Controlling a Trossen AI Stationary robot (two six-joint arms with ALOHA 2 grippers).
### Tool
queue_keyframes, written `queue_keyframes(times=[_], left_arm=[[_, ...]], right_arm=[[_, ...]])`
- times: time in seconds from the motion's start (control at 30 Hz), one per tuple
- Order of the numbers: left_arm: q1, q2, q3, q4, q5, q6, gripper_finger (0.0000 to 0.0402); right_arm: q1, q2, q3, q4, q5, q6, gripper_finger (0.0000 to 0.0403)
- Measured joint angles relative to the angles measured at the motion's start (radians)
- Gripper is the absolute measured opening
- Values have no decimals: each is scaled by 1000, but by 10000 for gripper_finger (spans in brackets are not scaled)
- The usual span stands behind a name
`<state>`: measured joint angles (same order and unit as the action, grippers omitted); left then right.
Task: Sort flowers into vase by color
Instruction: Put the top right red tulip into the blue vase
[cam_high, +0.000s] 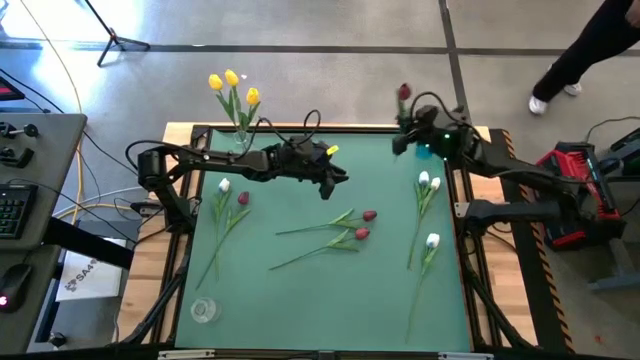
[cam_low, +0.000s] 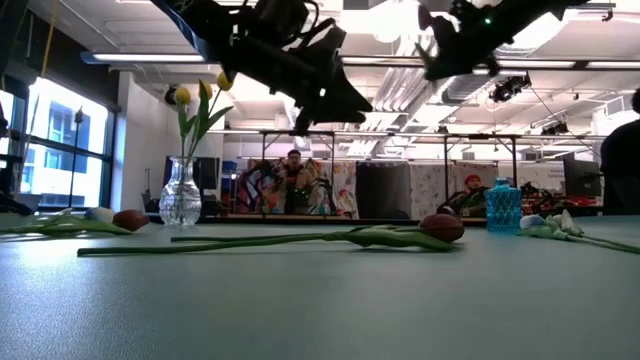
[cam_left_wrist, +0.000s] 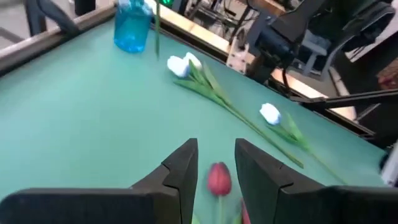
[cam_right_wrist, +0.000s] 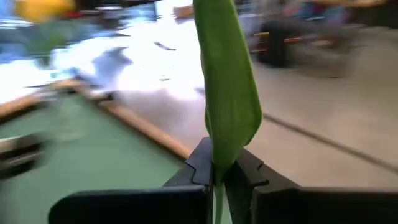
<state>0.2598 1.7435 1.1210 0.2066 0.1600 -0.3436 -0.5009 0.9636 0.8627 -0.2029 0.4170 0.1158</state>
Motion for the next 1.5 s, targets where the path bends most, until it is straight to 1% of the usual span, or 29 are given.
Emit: queue_keyframes(times=[0.07, 0.13, 0.17, 0.23, 0.33, 0.5, 0.57, 0.63, 0.7, 0.9, 1.0, 1.13, 1.23, 1.37, 1.5], left_arm=[[-4, -4, 0, 5, 21, -10, 96], [-10, -9, 0, 19, 18, 10, 96], [-13, -11, 0, 28, 10, 16, 97], [-13, -20, 0, 26, -5, 23, 97], [-7, -30, 0, 34, -34, 41, 97], [7, -36, 0, 38, -38, 42, 97], [11, -37, 0, 34, -38, 42, 97], [13, -40, 0, 44, -38, 42, 97], [17, -41, 0, 45, -37, 42, 97], [17, -40, 0, 46, -38, 50, 97], [17, -40, 0, 45, -37, 51, 97], [17, -40, 0, 45, -38, 65, 97], [22, -40, 0, 45, -38, 67, 97], [36, -40, 0, 45, -39, 68, 97], [53, -40, 0, 45, -40, 67, 97]], right_arm=[[-25, -28, 0, -27, 100, -25, 4], [-54, -45, 0, -43, 185, -40, 3], [-71, -51, 0, -42, 221, -42, 3], [-114, -59, 0, -25, 255, -48, 3], [-192, -61, 0, 6, 236, -79, 2], [-318, -53, 0, 51, 219, -73, 1], [-350, -46, 0, 70, 205, -71, 1], [-359, -35, 0, 72, 184, -69, 1], [-361, -19, 0, 69, 189, -83, 1], [-360, 28, -1, 63, 260, -73, 0], [-356, 36, -1, 55, 268, -68, 0], [-356, 36, -1, 0, 263, -14, 0], [-356, 38, -1, -71, 238, 46, 3], [-356, 47, -1, -153, 210, 112, 23], [-356, 52, -1, -190, 184, 123, 67]])
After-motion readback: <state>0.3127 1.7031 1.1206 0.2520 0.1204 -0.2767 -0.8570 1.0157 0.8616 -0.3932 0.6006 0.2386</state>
